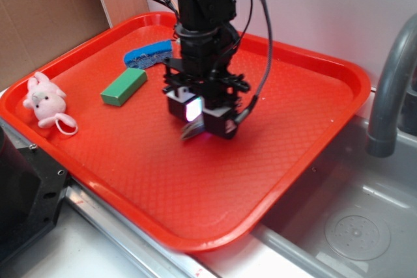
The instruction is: Grab the wood chip.
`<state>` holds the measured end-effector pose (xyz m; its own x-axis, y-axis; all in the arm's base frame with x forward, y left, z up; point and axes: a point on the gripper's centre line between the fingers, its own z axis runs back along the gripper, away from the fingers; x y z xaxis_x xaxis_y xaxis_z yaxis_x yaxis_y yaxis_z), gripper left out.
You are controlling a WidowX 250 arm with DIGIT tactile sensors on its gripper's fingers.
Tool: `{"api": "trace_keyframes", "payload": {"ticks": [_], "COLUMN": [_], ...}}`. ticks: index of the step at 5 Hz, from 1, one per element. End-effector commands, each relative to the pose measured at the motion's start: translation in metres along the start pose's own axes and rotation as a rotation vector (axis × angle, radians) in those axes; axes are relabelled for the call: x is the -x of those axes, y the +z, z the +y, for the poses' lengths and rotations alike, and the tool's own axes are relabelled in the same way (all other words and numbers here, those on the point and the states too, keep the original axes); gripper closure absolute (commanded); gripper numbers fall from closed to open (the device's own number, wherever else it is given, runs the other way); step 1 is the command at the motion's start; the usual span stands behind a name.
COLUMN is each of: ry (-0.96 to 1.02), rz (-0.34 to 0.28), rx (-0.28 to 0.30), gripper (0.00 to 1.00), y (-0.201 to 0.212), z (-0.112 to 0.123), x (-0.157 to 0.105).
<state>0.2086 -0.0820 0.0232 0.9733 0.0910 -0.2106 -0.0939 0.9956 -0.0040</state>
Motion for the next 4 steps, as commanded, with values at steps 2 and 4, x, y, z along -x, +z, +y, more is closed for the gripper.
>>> {"api": "trace_keyframes", "payload": {"ticks": [2, 4], "ry": [0.041, 0.037], "rz": [-0.409, -0.402], "rx": [-0.012, -0.055], "gripper": [1.00, 1.00], "y": [0.150, 0.240], "z": [0.126, 0.110], "x": [0.050, 0.072]}}
